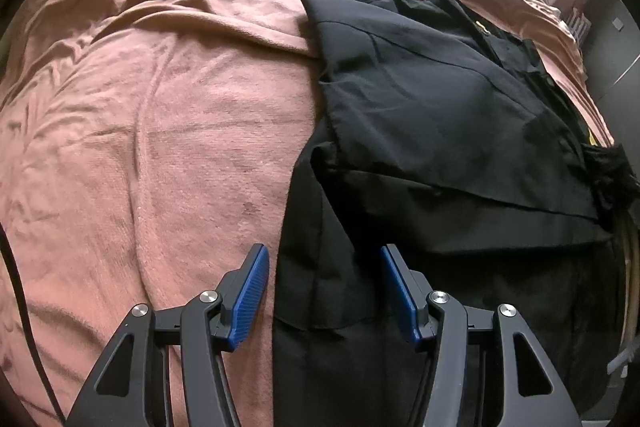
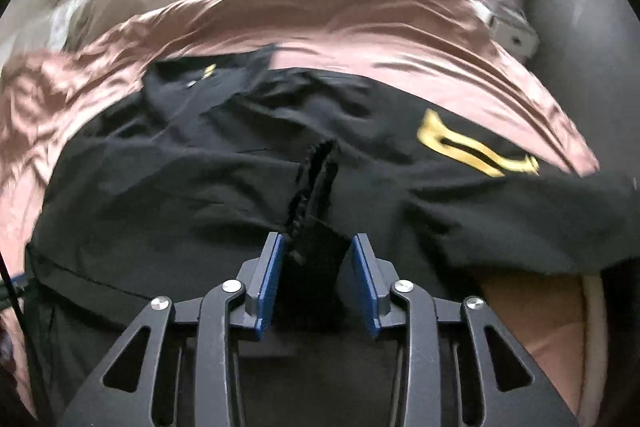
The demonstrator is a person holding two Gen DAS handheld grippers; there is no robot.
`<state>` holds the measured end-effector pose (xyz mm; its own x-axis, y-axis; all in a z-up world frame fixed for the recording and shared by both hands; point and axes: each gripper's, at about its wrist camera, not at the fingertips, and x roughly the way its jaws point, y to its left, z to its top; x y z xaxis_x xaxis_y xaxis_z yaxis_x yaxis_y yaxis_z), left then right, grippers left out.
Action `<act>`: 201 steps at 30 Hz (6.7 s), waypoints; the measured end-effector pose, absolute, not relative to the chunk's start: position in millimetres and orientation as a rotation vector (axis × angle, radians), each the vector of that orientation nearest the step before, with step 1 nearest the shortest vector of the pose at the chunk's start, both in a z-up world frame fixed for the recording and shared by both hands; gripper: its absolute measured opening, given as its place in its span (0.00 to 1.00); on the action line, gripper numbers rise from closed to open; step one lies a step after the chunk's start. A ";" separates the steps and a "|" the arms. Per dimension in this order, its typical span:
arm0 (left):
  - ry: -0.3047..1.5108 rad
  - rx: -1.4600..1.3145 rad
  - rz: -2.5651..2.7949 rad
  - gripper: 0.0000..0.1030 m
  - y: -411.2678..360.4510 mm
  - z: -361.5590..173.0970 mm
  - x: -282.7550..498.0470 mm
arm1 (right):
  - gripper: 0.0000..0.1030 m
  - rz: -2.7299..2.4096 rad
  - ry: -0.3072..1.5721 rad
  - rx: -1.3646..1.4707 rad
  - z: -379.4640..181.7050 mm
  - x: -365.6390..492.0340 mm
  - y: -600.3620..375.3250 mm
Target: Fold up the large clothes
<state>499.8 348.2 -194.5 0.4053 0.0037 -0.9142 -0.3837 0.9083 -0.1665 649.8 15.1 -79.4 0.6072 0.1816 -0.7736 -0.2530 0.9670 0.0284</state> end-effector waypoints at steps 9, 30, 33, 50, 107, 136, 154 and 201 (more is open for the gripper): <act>1.124 -0.334 0.254 0.58 334.6 -185.9 498.5 | 0.58 0.361 1.000 0.290 -113.2 635.7 -87.4; 1.149 -0.263 0.314 0.58 355.1 -205.1 523.2 | 0.04 0.407 1.036 0.370 -161.6 713.3 -38.1; 1.146 -0.266 0.324 0.58 357.4 -205.1 524.8 | 0.04 0.397 1.045 0.351 -161.5 708.5 -32.4; 1.083 -0.284 0.282 0.58 320.2 -151.1 504.1 | 0.79 0.350 0.859 0.357 -98.3 640.2 -130.2; 0.968 -0.211 0.171 0.78 214.3 -86.8 522.2 | 0.00 0.400 0.526 0.555 40.1 566.6 -235.5; 0.924 -0.404 0.325 0.78 358.9 -116.2 366.7 | 0.00 0.693 0.714 0.292 46.0 621.9 -16.7; 0.916 -0.464 0.366 0.78 385.0 -129.1 343.6 | 0.83 0.718 1.016 0.230 -40.5 655.3 3.9; 1.196 0.057 -0.045 0.78 13.7 -172.0 666.5 | 0.61 0.516 0.905 0.494 -99.2 600.7 -329.8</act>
